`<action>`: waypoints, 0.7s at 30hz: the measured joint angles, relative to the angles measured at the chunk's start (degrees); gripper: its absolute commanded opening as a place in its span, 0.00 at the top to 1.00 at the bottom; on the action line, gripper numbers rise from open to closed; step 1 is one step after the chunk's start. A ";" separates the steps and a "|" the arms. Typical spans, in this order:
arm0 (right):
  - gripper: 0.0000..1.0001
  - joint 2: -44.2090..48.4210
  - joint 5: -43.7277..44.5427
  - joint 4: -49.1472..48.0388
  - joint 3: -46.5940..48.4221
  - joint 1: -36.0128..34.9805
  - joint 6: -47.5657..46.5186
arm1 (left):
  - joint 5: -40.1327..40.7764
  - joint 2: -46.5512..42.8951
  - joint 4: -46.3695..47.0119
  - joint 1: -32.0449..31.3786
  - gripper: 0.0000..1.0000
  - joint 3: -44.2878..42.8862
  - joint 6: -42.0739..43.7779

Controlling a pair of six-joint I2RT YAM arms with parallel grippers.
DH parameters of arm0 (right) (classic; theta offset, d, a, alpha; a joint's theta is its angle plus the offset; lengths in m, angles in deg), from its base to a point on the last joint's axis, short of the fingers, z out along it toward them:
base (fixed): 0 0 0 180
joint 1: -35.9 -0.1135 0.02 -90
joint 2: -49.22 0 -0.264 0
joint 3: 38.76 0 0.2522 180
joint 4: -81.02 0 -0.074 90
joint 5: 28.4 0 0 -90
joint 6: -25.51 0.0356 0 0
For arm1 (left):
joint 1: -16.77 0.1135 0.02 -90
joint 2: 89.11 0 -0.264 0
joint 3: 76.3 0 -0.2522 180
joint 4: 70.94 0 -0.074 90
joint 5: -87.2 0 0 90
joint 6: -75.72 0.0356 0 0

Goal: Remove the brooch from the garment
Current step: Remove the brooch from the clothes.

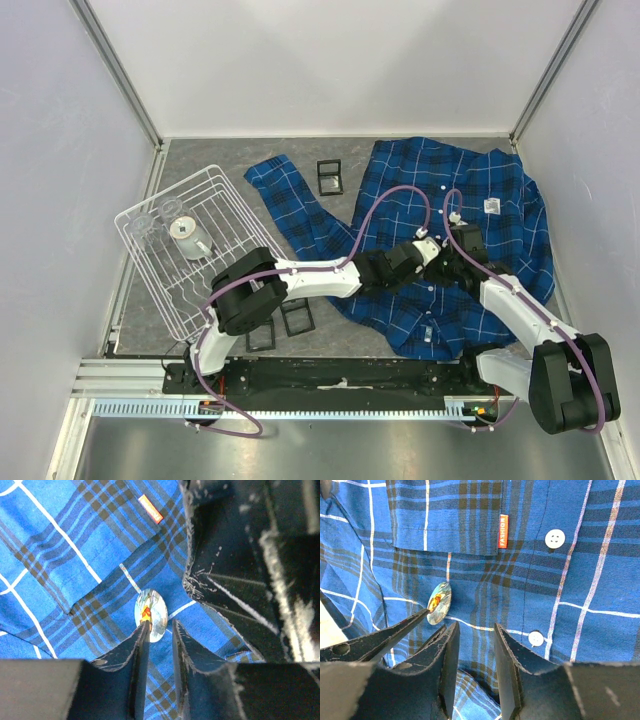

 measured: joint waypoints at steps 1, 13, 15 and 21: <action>0.59 -0.04 -0.02 -0.02 0.00 0.00 -0.02 | -0.24 -0.20 0.04 0.07 0.63 0.28 -0.11; 0.59 0.00 -0.61 -0.39 -0.50 0.00 0.00 | -2.58 -0.59 0.50 0.59 0.73 1.36 -0.17; 0.59 0.17 -0.63 -0.42 -0.61 0.00 0.02 | -2.60 -0.59 0.50 0.72 0.76 1.36 -0.17; 0.59 0.76 -1.09 -0.61 -1.27 0.00 -0.04 | -2.60 -0.61 0.33 1.22 0.93 1.36 -0.20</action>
